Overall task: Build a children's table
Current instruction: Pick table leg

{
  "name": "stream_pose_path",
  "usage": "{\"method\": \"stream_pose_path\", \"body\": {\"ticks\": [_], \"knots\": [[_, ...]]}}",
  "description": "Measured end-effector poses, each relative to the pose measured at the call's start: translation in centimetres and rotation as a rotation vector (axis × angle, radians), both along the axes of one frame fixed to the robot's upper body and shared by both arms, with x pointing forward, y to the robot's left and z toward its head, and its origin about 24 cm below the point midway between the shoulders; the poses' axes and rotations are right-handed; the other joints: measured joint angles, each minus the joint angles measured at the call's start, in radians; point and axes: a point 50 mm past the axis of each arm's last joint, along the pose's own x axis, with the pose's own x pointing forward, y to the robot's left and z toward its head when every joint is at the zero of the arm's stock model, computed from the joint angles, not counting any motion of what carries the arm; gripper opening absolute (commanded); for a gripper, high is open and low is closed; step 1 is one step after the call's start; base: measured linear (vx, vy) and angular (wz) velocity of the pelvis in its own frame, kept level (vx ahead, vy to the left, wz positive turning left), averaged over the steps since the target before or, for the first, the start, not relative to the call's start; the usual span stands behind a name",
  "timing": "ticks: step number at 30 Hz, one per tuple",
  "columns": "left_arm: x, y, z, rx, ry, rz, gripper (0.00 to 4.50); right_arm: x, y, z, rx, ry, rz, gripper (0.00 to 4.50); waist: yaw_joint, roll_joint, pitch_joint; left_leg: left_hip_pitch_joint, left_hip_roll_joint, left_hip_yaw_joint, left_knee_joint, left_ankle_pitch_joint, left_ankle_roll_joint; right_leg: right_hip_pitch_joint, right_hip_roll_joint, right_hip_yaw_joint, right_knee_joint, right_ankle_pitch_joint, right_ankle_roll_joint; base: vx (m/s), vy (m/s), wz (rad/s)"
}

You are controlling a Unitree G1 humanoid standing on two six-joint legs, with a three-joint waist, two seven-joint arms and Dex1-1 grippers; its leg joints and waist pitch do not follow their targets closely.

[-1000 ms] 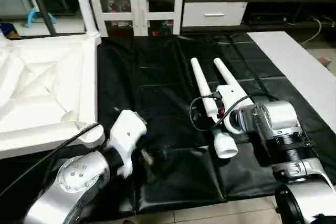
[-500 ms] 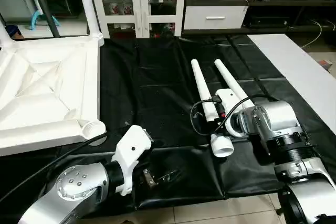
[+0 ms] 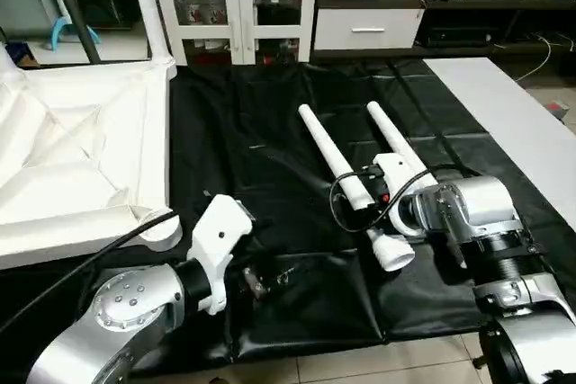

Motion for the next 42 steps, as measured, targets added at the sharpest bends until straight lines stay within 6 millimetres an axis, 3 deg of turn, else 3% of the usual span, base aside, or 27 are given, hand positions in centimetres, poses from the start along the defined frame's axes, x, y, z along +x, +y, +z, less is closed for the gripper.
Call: {"method": "stream_pose_path", "body": {"ticks": [5,7,10,15,23,32,42], "knots": [[2.1,0.2,1.0,-0.122,-0.041,0.154,4.50,-0.3,0.2,0.5,0.121,-0.076,0.040,1.88,0.000,0.001,0.001,0.000,0.000,0.001,0.000,0.000,0.000,0.000,0.000,0.000,0.000,0.001,0.000,0.000,0.000,0.00],[3.5,0.4,1.6,-0.232,-0.030,0.274,4.50,0.0,0.4,1.4,0.222,-0.191,0.040,1.88,0.000,0.001,0.001,0.000,0.001,0.001,0.000,0.000,0.000,0.000,0.000,0.000,0.000,0.002,-0.001,0.000,0.000,0.00],[4.7,0.4,2.2,-0.362,0.008,0.369,4.50,0.1,1.2,3.4,0.393,-0.406,0.089,1.88,0.000,0.000,0.001,-0.001,0.001,0.001,0.000,0.000,0.000,0.000,0.000,0.000,-0.001,0.002,0.000,0.000,0.000,0.00],[6.4,-0.3,3.3,-0.549,0.065,0.409,4.50,-1.6,2.2,6.8,0.601,-0.549,0.292,1.88,0.002,-0.002,0.001,-0.002,0.002,0.001,0.000,0.000,0.001,0.000,0.000,-0.001,-0.003,0.001,0.000,0.000,0.000,0.00],[7.6,-0.1,6.8,-0.765,0.025,0.373,4.50,-4.5,3.9,6.1,0.668,-0.496,0.513,1.88,0.009,-0.003,0.002,-0.002,0.002,0.002,0.000,0.000,0.002,0.000,0.000,-0.001,-0.004,0.001,0.000,0.000,0.000,0.00],[6.8,-0.6,7.7,-0.797,0.043,0.252,4.50,-5.0,4.1,6.0,0.633,-0.513,0.588,1.87,0.008,-0.003,0.002,-0.002,0.002,0.001,0.000,0.000,0.002,0.000,0.000,-0.001,-0.004,0.001,0.000,0.000,0.000,0.00],[6.7,-0.3,7.6,-0.785,0.059,0.256,3.65,-5.0,3.8,6.1,0.611,-0.527,0.611,1.87,0.008,-0.004,0.002,-0.002,0.002,0.001,0.000,0.000,0.002,0.000,0.000,-0.001,-0.004,0.001,0.001,0.000,0.000,0.00]]}}
